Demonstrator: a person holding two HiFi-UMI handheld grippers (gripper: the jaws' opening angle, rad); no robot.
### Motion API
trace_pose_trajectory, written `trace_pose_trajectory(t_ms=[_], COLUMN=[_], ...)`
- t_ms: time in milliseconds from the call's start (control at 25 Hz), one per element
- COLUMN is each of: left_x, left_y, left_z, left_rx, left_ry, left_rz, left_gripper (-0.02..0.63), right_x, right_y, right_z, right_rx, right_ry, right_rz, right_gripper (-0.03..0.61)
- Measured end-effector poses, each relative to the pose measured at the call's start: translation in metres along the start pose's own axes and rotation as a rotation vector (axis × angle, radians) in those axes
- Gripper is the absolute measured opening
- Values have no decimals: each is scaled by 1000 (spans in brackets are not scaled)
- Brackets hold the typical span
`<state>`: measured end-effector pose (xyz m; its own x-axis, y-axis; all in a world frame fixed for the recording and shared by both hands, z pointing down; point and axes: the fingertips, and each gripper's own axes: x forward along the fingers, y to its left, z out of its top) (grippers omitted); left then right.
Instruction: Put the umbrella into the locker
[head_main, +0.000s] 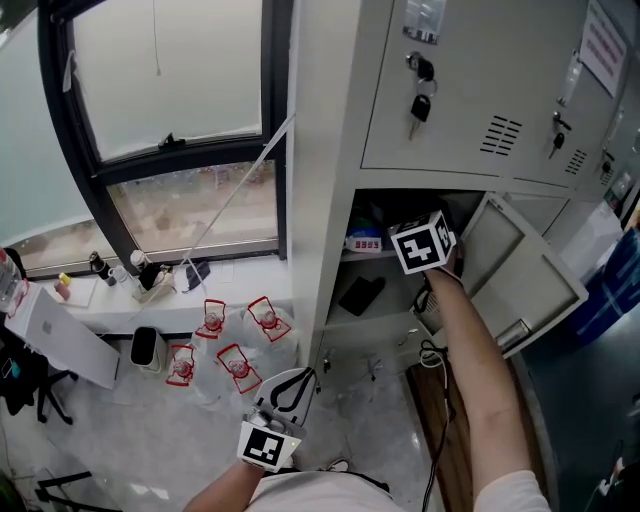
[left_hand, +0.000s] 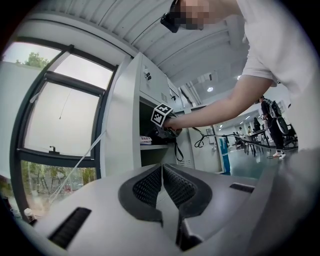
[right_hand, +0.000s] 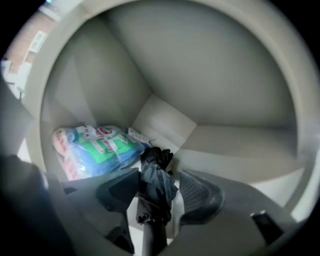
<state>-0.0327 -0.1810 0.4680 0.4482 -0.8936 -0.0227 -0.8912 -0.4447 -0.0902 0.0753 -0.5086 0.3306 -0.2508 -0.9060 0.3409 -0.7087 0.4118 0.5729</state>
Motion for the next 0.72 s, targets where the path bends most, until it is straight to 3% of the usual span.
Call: trace_pose_trajectory(t_ms=[160, 400, 720], left_x=[-1, -3, -2], left_y=[-8, -20, -31], left_z=[3, 4, 4], left_rx=[2, 11, 7], left_ry=[-9, -6, -5], left_rz=[-18, -46, -75], left_gripper=[29, 29, 29], right_x=[-21, -64, -104], right_y=[4, 25, 43], right_z=[3, 12, 1], right_rx=[-36, -63, -115], right_ry=[-40, -153, -188], right_rz=[-17, 0, 4], right_gripper=[258, 196, 139])
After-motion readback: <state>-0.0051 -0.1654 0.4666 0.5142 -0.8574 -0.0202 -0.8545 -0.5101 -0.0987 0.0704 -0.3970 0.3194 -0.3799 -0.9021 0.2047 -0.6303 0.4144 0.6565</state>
